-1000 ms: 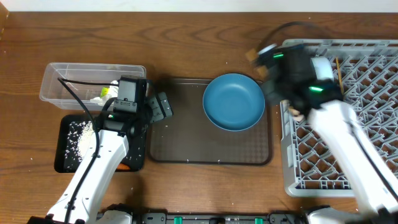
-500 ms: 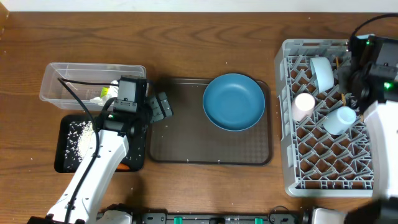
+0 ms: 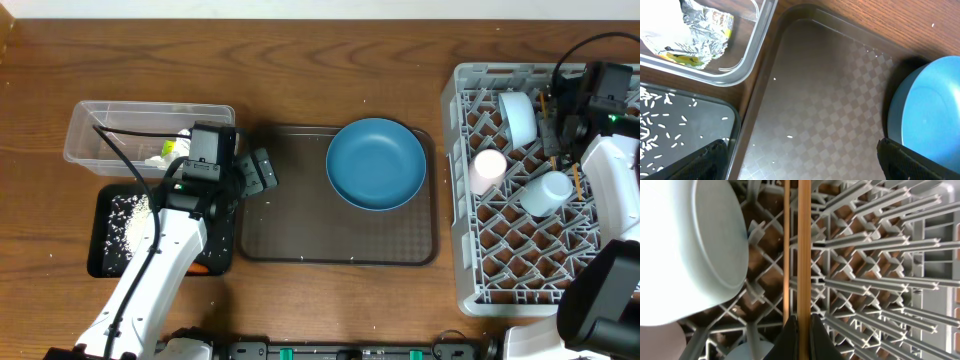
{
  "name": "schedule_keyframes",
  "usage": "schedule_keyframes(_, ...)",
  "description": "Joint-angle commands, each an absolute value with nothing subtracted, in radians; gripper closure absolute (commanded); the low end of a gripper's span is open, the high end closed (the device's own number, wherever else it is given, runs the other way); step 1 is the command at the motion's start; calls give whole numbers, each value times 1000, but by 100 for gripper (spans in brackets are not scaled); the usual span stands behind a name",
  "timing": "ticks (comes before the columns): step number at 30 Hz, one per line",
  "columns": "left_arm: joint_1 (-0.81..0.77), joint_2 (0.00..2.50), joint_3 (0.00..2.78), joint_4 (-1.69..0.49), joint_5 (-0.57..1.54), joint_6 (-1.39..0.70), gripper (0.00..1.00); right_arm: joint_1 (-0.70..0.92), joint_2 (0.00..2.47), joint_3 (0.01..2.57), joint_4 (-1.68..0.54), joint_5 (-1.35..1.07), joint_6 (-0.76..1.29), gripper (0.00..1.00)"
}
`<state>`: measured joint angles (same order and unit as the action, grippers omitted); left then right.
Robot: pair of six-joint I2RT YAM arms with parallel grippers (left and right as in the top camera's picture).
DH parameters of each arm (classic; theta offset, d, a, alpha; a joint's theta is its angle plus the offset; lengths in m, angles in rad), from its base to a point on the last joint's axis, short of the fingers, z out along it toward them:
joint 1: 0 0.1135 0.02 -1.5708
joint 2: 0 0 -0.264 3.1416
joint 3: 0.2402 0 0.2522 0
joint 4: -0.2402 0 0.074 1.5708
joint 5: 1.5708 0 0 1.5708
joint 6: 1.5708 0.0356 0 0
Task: Sort waste into correct bins and load items into the dishwasher rack
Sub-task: 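Carry the chopstick right and stand it in the rack, release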
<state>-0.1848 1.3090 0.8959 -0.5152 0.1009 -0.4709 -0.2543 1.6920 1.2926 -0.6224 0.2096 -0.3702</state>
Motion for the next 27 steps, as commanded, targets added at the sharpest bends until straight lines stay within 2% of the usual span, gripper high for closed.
schedule_keyframes(1,-182,1313,894,-514,88,-468,2,-270,1688,1289,-609,205,-383,99)
schedule_keyframes(23,-182,1313,894,-515,89,-468,2,-342,1689,1285,-538,-19,-427,99)
schedule_keyframes(27,-182,1313,894,-514,88,-468,2,-342,1689,1285,-534,-19,-427,93)
